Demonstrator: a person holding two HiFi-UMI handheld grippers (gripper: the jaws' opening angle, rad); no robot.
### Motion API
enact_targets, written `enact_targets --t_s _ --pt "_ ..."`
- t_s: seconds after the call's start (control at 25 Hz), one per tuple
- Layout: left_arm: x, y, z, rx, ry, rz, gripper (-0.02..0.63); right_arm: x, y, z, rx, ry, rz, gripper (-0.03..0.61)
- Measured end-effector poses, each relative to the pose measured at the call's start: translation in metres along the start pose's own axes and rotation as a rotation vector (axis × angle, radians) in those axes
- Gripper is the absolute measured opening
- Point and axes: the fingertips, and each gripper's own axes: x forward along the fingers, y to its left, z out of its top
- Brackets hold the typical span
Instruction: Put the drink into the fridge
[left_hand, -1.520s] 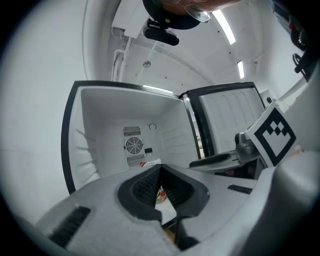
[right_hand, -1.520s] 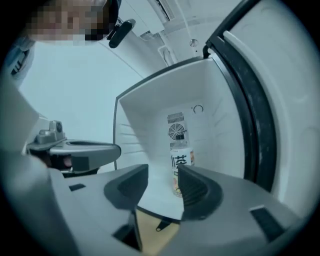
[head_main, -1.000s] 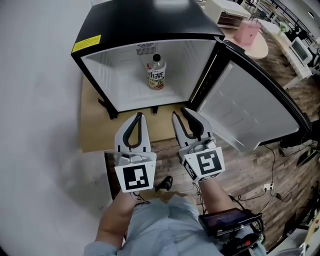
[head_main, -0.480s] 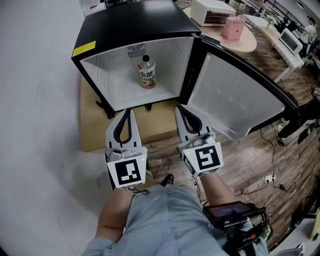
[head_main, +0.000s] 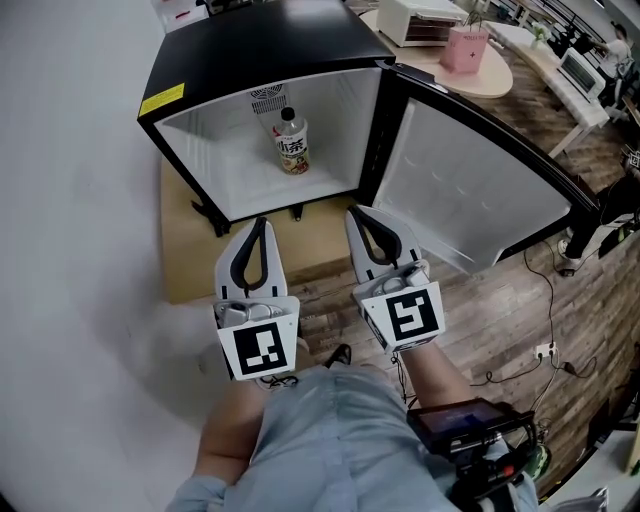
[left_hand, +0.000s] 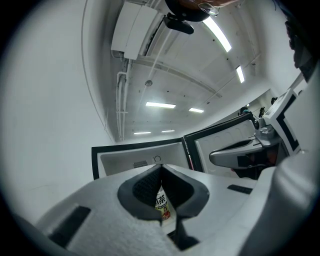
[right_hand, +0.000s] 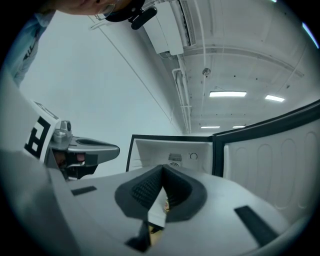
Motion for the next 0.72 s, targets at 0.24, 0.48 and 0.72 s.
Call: enact_targets --t_s 0.24,0.48,0.72 --pt "0.0 -0.0026 -0.0005 0.004 -0.002 -0.008 0.009 -0.0016 -0.0012 -0.0023 0.008 0.003 -0.005 0.005" --pt "0.0016 -0.0065 -0.0009 0.008 0.002 -0.02 0.009 -0.0018 -0.0042 -0.0046 0.014 0.004 -0.011 0.005" --pt "0.0051 -0.0076 -0.0025 0.008 0.002 -0.023 0.009 0.0008 -0.0068 -0.0063 0.013 0.01 -0.012 0.005"
